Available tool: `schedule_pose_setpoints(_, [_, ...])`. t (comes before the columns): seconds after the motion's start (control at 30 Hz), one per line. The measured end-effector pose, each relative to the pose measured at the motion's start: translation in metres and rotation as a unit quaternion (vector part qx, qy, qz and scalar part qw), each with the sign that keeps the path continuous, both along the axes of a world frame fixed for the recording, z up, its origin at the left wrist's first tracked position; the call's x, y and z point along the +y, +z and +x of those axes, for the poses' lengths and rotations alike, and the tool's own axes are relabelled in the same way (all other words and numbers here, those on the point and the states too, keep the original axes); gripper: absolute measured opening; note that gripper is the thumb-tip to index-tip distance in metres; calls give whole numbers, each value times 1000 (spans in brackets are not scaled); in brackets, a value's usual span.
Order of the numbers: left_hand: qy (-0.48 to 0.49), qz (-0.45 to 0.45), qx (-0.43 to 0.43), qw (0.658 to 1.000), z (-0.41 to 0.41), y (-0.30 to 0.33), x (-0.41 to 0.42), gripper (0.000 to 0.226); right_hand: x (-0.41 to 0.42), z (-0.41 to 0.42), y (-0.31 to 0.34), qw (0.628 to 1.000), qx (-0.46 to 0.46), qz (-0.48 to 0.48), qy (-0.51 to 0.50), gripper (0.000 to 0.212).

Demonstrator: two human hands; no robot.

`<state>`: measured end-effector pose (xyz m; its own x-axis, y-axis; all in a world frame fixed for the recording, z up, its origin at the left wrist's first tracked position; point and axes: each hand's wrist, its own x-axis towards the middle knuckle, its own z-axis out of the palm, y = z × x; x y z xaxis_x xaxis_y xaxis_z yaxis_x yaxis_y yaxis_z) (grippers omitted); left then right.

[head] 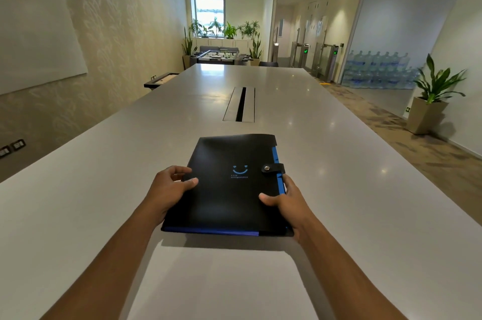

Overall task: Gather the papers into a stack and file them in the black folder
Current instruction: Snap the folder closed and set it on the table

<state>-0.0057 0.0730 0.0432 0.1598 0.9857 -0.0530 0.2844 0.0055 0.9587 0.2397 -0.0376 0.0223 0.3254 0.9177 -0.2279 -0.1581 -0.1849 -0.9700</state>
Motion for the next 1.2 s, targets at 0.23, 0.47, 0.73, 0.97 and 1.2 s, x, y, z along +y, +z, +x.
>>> schedule_pose_setpoints(0.23, [-30,64,71,995,5,5,55,36,85,6,5,1000,5,7,-26,75])
schedule_pose_setpoints(0.47, [-13,78,96,992,6,-14,136,33,171,4,-6,995,-96,-3,-41,65])
schedule_pose_setpoints(0.73, [19,117,162,980,16,-47,209,33,239,-3,-34,929,-365,1,-53,59])
schedule_pose_setpoints(0.97, [45,159,233,958,14,-56,244,25,259,-8,-46,868,-492,-34,-63,62])
schedule_pose_setpoints(1.2, [86,205,388,894,11,-65,233,36,245,-18,-48,800,-598,13,-46,44])
